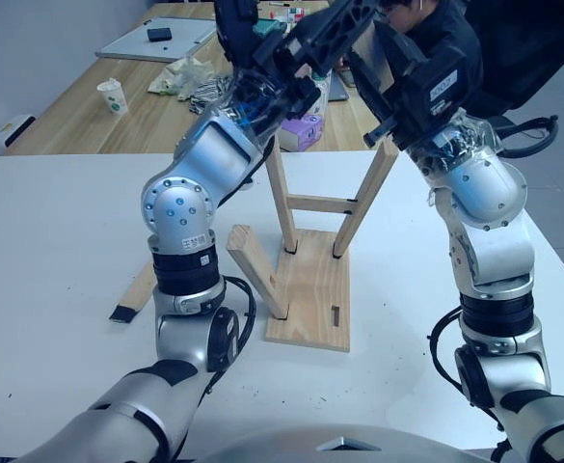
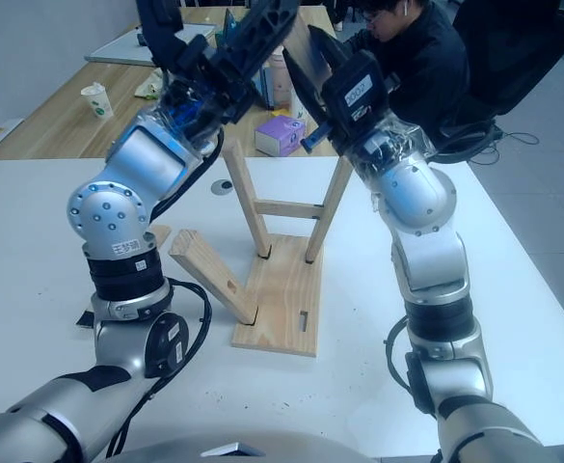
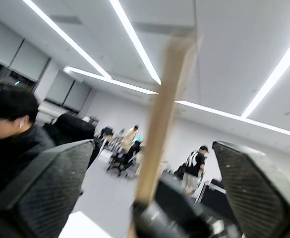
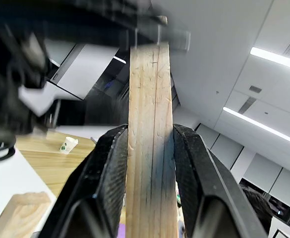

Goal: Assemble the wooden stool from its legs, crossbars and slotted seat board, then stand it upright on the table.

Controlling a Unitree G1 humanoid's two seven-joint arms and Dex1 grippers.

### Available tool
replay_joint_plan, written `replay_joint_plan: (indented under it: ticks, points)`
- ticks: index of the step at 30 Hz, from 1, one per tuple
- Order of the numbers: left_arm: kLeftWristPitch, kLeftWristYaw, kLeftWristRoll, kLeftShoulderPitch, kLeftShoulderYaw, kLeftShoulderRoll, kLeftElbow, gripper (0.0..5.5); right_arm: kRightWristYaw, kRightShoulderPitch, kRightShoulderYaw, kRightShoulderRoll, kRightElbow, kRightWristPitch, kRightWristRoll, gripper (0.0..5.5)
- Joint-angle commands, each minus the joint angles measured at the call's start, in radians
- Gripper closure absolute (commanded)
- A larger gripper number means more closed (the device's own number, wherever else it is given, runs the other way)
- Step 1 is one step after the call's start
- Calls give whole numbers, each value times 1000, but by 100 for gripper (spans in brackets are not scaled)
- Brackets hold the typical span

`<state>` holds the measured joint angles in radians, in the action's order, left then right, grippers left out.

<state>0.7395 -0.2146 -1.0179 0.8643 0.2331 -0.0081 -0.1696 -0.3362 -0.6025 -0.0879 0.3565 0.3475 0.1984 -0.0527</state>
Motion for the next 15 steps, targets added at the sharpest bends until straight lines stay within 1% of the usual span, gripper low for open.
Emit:
replay_joint_plan:
  ticks: [1,2,6,15]
  points:
    - [-8,-21,-42,19,-1,14,-30,174,-7,15,-12,-26,19,27,-11,421]
    - [-10,-22,-48,21,-2,16,-33,196,-8,17,-13,-27,20,31,-11,421]
    - [-23,-36,-39,29,-17,28,-32,250,-23,18,-17,-34,20,32,-9,421]
    - [-30,-45,5,25,-58,62,1,362,-40,22,-27,-35,32,32,-3,421]
